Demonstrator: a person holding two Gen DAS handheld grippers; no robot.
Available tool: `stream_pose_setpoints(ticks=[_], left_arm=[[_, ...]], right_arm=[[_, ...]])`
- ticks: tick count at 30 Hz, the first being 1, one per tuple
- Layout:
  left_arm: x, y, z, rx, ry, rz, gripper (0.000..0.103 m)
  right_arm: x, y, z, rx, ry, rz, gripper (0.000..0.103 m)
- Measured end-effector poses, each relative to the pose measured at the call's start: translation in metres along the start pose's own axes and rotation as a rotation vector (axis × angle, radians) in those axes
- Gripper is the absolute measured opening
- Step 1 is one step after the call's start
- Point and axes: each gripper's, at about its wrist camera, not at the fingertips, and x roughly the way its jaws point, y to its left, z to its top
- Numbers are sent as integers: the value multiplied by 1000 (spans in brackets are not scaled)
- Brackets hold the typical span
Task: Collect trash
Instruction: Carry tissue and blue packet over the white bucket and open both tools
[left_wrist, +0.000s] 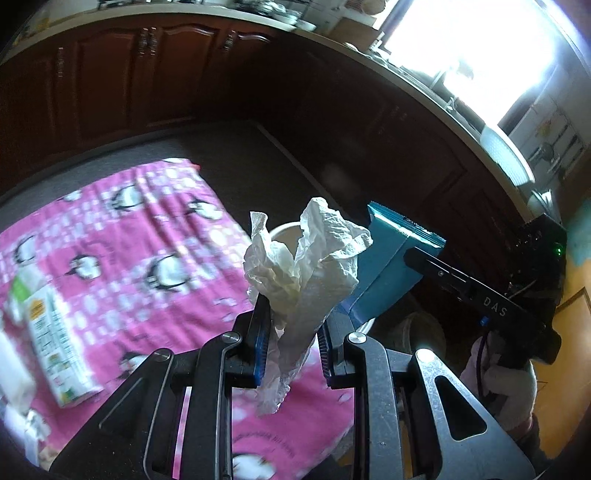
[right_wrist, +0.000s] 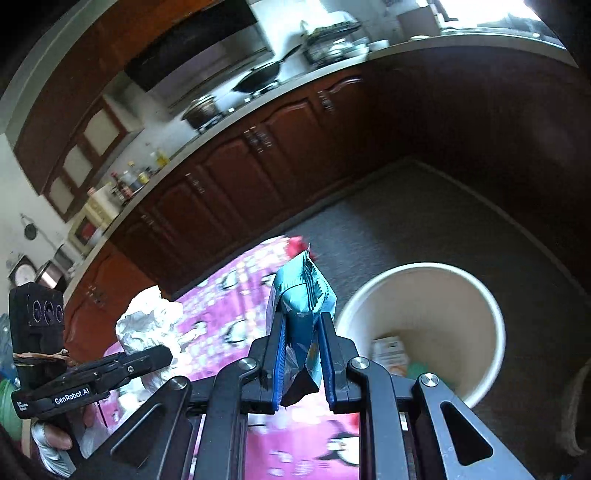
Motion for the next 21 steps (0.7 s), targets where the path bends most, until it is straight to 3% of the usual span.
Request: stream_pose_setpoints(ticks=[8,21], left_arm=[[60,-23,14,-18,54,-57,21],[135,-29,26,-56,106,-70,21]], right_arm=[[13,-54,-6,27,31,-167,16],[72,-116,-38,110,160,-279,16]])
